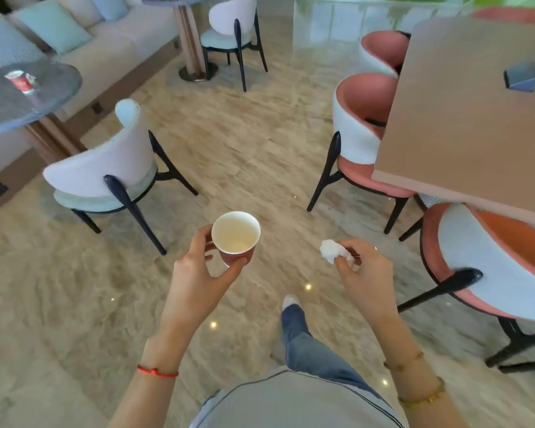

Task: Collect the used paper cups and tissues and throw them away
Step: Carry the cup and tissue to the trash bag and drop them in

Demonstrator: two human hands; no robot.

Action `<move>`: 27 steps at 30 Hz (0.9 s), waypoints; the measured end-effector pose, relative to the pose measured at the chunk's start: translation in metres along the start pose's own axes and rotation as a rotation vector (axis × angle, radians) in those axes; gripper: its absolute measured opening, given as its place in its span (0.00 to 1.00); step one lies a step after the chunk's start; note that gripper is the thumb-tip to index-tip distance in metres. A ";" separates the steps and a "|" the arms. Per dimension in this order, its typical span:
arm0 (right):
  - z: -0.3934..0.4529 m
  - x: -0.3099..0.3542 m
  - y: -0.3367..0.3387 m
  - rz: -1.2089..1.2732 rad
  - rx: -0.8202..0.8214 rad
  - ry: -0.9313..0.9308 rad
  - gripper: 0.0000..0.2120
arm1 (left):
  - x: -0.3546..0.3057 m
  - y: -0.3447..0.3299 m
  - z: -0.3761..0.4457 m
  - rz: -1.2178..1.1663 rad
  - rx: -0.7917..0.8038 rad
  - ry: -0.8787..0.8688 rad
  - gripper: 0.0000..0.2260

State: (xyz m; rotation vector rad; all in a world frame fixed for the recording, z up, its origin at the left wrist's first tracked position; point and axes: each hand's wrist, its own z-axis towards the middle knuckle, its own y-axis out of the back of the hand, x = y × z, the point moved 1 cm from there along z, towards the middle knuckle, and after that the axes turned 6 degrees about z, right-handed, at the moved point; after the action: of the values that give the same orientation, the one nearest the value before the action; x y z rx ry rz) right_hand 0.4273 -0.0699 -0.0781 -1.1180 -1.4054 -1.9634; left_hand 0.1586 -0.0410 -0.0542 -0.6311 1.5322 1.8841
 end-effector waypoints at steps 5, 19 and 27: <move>0.145 0.002 -0.015 0.005 -0.005 0.032 0.09 | -0.013 -0.038 0.136 -0.001 -0.022 -0.007 0.29; 0.458 0.002 -0.094 0.041 0.080 0.041 0.08 | 0.016 -0.108 0.435 0.016 -0.095 0.053 0.33; 0.667 0.013 -0.155 0.031 0.002 0.057 0.09 | 0.034 -0.149 0.657 -0.048 -0.049 -0.017 0.32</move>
State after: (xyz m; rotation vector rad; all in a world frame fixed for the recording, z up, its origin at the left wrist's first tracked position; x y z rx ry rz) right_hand 0.5296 0.6068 -0.0576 -1.0685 -1.3522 -1.9560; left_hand 0.2555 0.6268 -0.0398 -0.6671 1.4514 1.8912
